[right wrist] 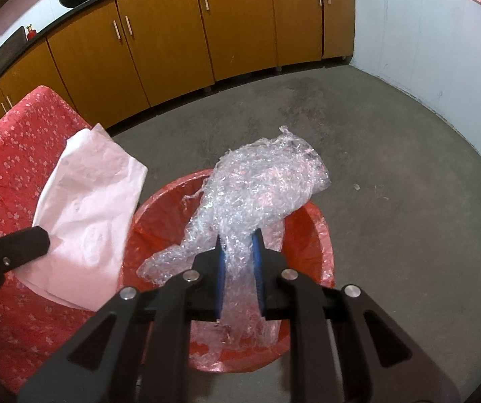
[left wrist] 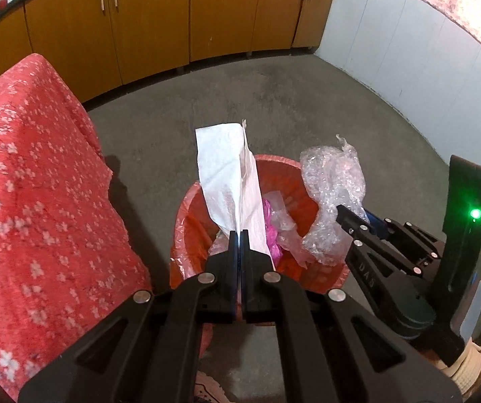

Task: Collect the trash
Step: 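Open both grippers to drop the bubble wrap and white paper into the basket, then move both grippers back over the table toward the red bags and tissue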

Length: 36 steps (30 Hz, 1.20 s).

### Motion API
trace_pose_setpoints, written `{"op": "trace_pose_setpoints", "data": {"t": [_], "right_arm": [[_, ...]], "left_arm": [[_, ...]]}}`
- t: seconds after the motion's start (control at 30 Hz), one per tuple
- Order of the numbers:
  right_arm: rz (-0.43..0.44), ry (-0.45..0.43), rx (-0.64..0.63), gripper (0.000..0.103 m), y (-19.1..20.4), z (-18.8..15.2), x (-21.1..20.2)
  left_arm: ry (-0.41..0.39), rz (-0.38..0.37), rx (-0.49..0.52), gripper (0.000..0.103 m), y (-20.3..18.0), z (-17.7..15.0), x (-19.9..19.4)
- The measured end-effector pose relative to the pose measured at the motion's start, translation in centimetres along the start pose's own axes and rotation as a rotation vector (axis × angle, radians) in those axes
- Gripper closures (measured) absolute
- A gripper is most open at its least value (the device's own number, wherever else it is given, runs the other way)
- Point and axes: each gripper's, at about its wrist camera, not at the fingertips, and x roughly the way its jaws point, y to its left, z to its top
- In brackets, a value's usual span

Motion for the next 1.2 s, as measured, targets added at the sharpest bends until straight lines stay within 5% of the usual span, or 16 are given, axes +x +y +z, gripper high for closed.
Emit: {"op": "trace_pose_setpoints", "data": {"t": [0.3, 0.83, 1.2], "right_arm": [[0.012, -0.01, 0.006, 0.075, -0.3, -0.4, 0.2], [-0.023, -0.02, 0.032, 0.073, -1.1, -0.5, -0.9], [-0.012, -0.068, 0.005, 0.07, 0.3, 1.2, -3.8]], "left_arm": [[0.011, 0.001, -0.014, 0.102, -0.7, 0.4, 1.0], [0.005, -0.052, -0.048, 0.093, 0.0, 1.3, 1.6], [-0.082, -0.036, -0.15, 0.087, 4.3, 2.2, -3.2]]}}
